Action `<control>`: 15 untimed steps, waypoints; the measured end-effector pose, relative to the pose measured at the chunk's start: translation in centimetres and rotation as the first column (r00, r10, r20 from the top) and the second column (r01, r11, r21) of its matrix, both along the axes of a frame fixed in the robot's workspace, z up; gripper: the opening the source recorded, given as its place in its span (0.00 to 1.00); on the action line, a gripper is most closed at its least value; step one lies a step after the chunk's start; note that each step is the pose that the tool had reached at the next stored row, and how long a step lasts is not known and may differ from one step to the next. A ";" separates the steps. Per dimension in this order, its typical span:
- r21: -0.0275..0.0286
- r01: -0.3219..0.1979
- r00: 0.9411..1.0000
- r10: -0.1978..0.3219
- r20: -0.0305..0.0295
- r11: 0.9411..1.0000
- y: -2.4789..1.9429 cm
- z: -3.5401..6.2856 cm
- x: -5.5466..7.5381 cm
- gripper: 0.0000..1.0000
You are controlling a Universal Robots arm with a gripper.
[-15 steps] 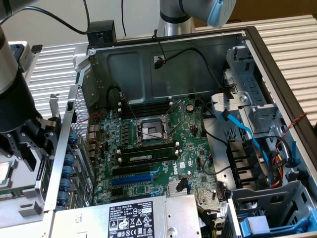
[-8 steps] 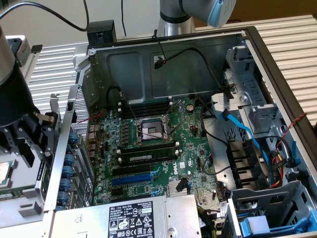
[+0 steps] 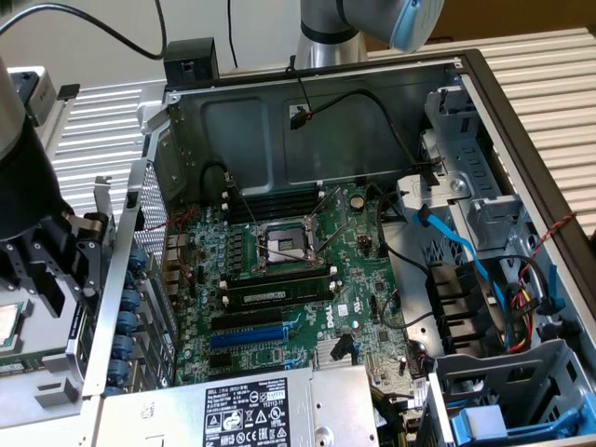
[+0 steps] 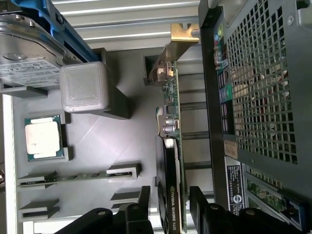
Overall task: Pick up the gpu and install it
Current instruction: 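Pick up the gpu and move the gpu toward the slot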
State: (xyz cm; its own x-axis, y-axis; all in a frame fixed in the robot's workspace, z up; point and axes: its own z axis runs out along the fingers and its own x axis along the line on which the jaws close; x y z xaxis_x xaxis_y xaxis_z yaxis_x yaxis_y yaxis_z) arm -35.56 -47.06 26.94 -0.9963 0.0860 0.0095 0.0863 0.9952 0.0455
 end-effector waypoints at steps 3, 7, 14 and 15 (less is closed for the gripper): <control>0.000 0.000 1.000 0.000 0.013 1.000 0.00 -0.13 0.0 0.45; 0.000 0.000 1.000 0.000 0.024 1.000 0.00 -0.52 0.0 0.45; 0.003 0.022 0.999 -0.022 0.027 1.000 0.27 -1.39 0.0 0.45; 0.003 0.028 0.999 -0.028 0.026 1.000 0.28 -1.47 0.0 0.45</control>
